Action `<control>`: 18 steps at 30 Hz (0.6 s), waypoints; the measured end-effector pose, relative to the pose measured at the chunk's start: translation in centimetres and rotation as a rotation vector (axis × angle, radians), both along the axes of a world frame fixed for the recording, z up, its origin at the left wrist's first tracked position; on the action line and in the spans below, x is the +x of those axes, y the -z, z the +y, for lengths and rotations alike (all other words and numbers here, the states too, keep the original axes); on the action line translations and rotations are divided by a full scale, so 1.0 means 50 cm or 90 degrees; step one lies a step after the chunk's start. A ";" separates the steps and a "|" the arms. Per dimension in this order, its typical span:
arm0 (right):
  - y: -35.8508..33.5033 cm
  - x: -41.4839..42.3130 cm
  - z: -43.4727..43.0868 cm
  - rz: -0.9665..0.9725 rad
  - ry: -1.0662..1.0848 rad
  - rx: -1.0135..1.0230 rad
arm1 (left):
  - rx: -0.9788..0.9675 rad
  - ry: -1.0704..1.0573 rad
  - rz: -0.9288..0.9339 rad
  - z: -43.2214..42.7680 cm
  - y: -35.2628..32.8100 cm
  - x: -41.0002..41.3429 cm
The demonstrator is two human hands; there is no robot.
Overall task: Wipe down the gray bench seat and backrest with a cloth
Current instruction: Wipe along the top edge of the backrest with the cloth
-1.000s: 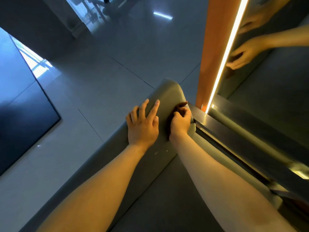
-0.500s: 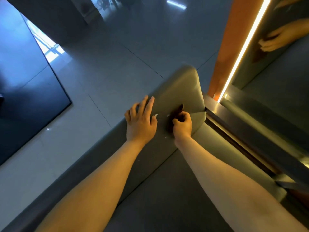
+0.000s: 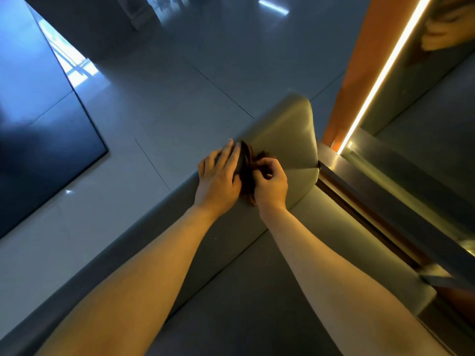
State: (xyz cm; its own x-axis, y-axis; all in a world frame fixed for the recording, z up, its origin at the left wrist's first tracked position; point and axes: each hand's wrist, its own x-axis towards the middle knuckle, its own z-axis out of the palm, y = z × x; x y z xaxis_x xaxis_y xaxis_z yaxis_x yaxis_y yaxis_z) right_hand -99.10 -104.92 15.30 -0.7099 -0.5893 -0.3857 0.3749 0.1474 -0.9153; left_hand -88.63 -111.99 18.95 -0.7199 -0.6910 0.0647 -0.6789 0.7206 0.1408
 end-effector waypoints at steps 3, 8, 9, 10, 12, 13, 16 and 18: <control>0.031 -0.014 0.017 -0.124 0.060 0.140 | -0.035 -0.016 -0.027 0.019 0.010 0.015; 0.018 0.002 0.031 -0.196 0.037 0.079 | -0.041 -0.041 -0.046 0.036 0.022 0.018; 0.000 0.009 0.031 -0.201 0.031 0.041 | -0.037 -0.037 -0.048 0.036 0.020 0.019; -0.015 0.015 0.031 -0.195 0.017 0.004 | -0.035 -0.035 -0.053 0.036 0.018 0.020; -0.037 0.024 0.023 -0.090 -0.034 -0.057 | -0.044 -0.048 -0.061 0.038 0.016 0.025; -0.042 0.026 0.018 -0.019 -0.057 -0.071 | -0.057 -0.061 -0.065 0.040 0.016 0.026; -0.025 0.025 0.007 0.038 -0.061 -0.064 | -0.073 -0.078 -0.058 0.045 0.022 0.028; -0.004 0.019 0.005 -0.004 -0.039 -0.025 | -0.074 -0.077 -0.050 0.042 0.025 0.027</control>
